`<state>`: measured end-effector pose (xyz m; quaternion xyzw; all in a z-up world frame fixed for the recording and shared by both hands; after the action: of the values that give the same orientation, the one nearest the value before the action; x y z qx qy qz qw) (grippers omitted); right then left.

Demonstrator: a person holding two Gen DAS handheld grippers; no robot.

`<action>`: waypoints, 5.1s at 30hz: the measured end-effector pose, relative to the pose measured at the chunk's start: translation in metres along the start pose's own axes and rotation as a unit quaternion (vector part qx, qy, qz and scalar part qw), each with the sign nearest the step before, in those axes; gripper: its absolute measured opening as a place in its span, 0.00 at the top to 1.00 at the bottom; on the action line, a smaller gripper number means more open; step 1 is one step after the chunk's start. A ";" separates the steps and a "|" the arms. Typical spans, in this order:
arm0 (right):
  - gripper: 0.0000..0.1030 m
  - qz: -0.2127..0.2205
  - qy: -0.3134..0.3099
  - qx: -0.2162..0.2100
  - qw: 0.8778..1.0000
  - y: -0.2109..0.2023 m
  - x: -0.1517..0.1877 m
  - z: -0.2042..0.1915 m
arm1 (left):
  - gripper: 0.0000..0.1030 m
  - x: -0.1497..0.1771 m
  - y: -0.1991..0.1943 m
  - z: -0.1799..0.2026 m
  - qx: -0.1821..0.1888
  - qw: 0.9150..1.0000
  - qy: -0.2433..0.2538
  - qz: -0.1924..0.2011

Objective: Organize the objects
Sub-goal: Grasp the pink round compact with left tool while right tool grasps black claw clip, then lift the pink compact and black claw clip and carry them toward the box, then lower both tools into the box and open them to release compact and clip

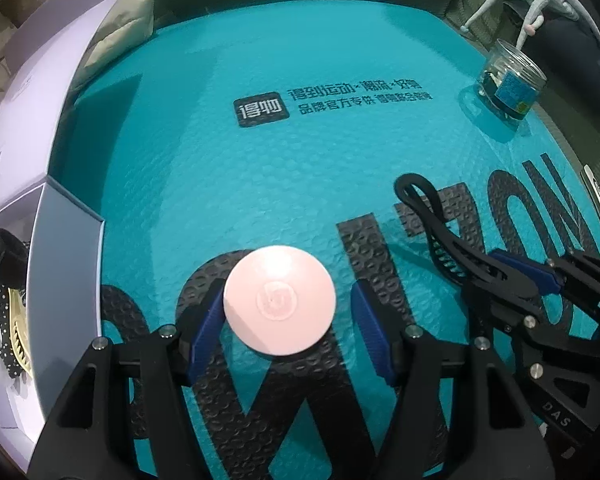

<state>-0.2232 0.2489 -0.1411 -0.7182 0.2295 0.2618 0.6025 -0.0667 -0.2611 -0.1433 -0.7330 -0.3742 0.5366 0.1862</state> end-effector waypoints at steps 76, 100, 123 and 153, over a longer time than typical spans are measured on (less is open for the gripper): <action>0.79 0.052 -0.045 0.011 0.998 -0.127 0.011 -0.066 | 0.52 0.049 -0.147 0.003 -0.016 0.999 0.016 0.035; 0.79 0.030 -0.134 -0.065 0.988 -0.123 0.031 -0.184 | 0.52 0.112 -0.196 -0.091 -0.073 0.996 -0.045 0.029; 0.79 -0.011 -0.209 -0.134 0.969 -0.095 0.056 -0.275 | 0.52 0.166 -0.216 -0.171 -0.144 0.982 -0.113 -0.039; 0.79 -0.026 -0.217 -0.140 0.966 -0.027 0.001 -0.306 | 0.52 0.120 -0.170 -0.234 -0.128 0.983 -0.128 -0.036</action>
<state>-0.1742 -0.0478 -0.0799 -0.7271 0.0357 0.4254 0.5376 0.1081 -0.0305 -0.0234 -0.6620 -0.4865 0.5669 0.0608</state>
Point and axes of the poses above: each gripper's, at about its wrist camera, not at the fingertips, and y roughly the way its jaws point, z to its right, x to its underside, the point moved 4 cm from there along y, roughly the way its jaws point, and after that the axes turned 10 degrees about z, right-handed, at the moved point
